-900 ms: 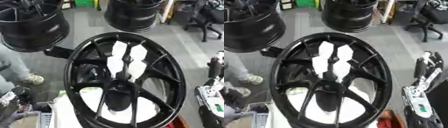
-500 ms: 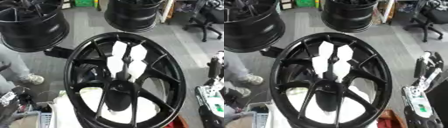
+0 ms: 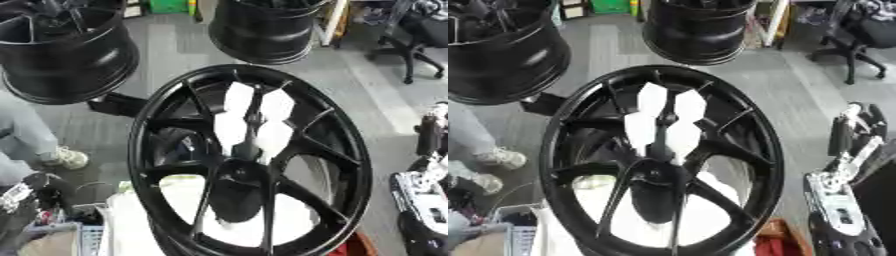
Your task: Pull the pin out of the wheel hub.
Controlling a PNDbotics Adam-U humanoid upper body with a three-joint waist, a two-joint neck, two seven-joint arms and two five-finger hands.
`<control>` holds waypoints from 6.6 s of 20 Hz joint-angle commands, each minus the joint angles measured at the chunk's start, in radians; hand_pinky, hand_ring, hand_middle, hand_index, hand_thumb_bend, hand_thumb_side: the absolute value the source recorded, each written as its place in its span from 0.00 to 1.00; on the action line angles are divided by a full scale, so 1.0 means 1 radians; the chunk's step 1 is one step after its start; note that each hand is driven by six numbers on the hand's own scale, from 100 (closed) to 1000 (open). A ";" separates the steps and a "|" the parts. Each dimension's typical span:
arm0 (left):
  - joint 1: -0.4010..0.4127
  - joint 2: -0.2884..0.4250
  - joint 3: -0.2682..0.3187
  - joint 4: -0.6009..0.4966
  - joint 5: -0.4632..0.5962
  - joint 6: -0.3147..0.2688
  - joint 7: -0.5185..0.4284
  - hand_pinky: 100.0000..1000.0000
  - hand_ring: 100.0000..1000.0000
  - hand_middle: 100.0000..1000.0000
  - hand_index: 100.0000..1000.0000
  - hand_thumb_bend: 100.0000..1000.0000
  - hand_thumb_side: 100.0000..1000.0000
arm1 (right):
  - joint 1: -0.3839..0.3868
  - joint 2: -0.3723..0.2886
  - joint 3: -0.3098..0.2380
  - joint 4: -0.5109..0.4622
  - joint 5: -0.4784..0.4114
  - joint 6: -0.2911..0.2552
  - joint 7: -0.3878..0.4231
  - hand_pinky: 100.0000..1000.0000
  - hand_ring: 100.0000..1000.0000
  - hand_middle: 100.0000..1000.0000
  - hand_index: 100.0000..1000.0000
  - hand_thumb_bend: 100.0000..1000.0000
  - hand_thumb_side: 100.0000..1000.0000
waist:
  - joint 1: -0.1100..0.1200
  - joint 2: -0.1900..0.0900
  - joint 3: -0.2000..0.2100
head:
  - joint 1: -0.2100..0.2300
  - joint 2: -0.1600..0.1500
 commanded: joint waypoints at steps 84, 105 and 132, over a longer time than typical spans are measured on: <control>-0.034 0.030 -0.039 -0.003 -0.016 -0.031 0.000 0.50 0.42 0.42 0.62 0.00 1.00 | -0.471 -0.757 0.603 -0.281 0.484 0.725 1.666 0.63 0.40 0.82 0.93 0.19 0.18 | -0.024 0.022 0.068 | 0.002 -0.003; -0.039 0.026 -0.042 -0.005 -0.014 -0.029 0.000 0.51 0.42 0.42 0.62 0.00 1.00 | -0.482 -0.732 0.614 -0.160 0.513 0.702 1.646 0.62 0.37 0.78 0.89 0.15 0.14 | -0.023 0.022 0.074 | 0.003 -0.003; -0.038 0.027 -0.042 -0.005 -0.015 -0.029 0.000 0.51 0.42 0.42 0.62 0.00 1.00 | -0.493 -0.741 0.623 -0.252 0.484 0.701 1.629 0.61 0.37 0.80 0.91 0.16 0.12 | -0.025 0.021 0.073 | 0.005 -0.003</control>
